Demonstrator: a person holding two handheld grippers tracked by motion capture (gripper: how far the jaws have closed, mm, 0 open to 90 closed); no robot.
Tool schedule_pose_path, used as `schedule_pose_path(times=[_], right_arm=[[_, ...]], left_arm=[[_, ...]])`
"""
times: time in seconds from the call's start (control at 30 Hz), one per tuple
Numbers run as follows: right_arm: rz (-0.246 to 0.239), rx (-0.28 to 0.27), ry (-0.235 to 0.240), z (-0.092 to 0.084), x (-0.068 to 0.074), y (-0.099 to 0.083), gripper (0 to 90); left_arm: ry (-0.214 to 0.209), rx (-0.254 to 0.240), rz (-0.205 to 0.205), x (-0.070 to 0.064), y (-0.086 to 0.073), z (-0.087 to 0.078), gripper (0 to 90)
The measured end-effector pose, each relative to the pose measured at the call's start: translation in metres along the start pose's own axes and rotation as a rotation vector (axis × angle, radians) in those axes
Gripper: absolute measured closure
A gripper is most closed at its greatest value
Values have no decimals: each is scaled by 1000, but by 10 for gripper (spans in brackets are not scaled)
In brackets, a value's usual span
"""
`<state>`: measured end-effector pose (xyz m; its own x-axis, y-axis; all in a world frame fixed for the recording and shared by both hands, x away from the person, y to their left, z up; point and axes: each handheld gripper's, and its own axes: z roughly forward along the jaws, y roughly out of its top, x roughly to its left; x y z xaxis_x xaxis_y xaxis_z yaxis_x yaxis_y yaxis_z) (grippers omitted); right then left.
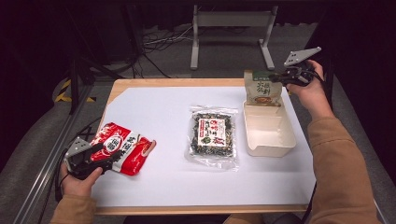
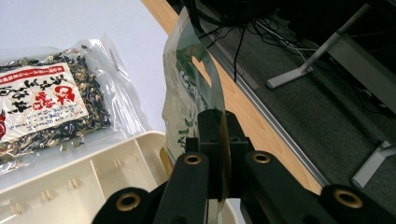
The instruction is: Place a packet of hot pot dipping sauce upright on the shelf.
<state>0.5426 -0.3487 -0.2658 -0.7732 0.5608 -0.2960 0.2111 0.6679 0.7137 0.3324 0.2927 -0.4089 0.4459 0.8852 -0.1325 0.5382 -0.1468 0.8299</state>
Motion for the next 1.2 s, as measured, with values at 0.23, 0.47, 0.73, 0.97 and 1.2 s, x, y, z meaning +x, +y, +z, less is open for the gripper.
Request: schedule_pose_path(times=[0.23, 0.47, 0.73, 0.97, 1.2], right_arm=[[16, 7, 14, 6, 1, -6, 895], [27, 22, 26, 10, 3, -11, 894], [55, 41, 36, 14, 3, -17, 892], [87, 92, 35, 16, 2, -24, 881], [125, 110, 33, 16, 0, -30, 885]], left_arm=[[0, 2, 0, 0, 0, 0, 224], [-2, 1, 1, 0, 0, 1, 224], [0, 5, 0, -1, 0, 1, 224], [1, 5, 10, 0, 1, 2, 224], [2, 5, 6, 0, 0, 3, 224]])
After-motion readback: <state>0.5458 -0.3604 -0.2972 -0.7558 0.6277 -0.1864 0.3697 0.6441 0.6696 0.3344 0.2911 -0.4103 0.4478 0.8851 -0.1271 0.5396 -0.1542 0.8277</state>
